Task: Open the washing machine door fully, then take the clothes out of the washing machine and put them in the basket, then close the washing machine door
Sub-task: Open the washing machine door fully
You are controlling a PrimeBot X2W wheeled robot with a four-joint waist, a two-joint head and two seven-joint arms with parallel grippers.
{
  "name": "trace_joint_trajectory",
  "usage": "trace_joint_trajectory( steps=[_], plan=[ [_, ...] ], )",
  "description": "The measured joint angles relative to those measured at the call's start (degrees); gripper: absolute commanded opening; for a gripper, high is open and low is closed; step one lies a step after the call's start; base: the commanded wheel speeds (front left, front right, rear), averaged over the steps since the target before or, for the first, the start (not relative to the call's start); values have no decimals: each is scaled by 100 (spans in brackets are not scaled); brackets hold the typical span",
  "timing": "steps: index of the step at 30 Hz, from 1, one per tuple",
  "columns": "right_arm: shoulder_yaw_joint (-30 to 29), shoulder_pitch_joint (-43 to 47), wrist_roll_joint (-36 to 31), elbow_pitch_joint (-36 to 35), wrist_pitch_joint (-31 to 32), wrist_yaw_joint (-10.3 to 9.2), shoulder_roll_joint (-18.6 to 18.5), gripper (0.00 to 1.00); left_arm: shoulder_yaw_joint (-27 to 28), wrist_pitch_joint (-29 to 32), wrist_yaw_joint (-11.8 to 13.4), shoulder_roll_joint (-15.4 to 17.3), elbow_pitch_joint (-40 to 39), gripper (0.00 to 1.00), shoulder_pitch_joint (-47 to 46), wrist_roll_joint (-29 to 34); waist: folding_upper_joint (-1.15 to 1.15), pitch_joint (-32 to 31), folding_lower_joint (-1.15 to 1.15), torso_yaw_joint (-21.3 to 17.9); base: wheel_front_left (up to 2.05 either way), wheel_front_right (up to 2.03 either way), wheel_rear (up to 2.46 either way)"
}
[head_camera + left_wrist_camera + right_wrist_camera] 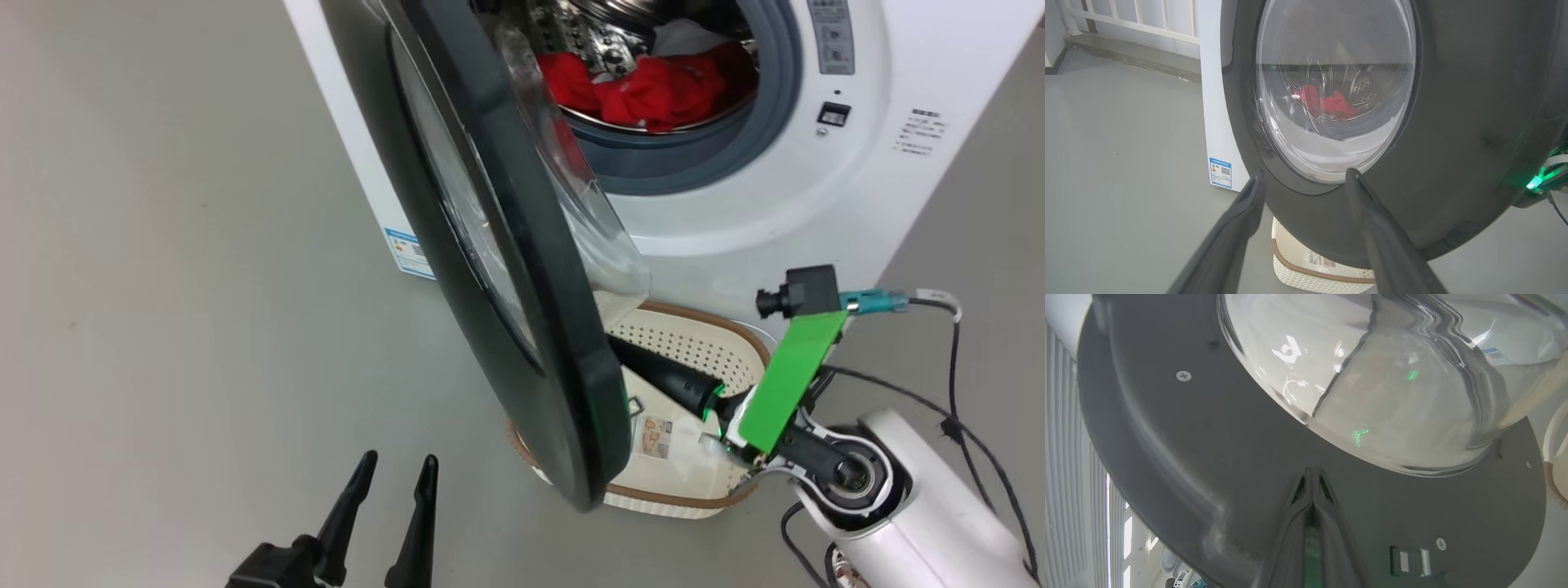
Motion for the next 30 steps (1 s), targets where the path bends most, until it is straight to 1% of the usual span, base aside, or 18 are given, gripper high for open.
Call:
trace_joint_trajectory(
  steps=[9,20,23,30],
  plan=[
    [21,159,-92,-1,132,0,230,0,43,0,14,3,-10,100,128,18,0,-150,0,314,0,0,0],
    [127,160,-101,14,232,0,465,0,194,0,229,8,-96,100,242,202,0,-287,0,585,0,0,0],
    [189,160,-102,22,281,0,515,0,244,0,299,9,-147,100,244,207,0,-309,0,634,0,0,0],
    [245,160,-134,45,336,0,577,0,377,0,354,10,-225,100,354,207,0,-317,0,660,0,0,0]
  ],
)
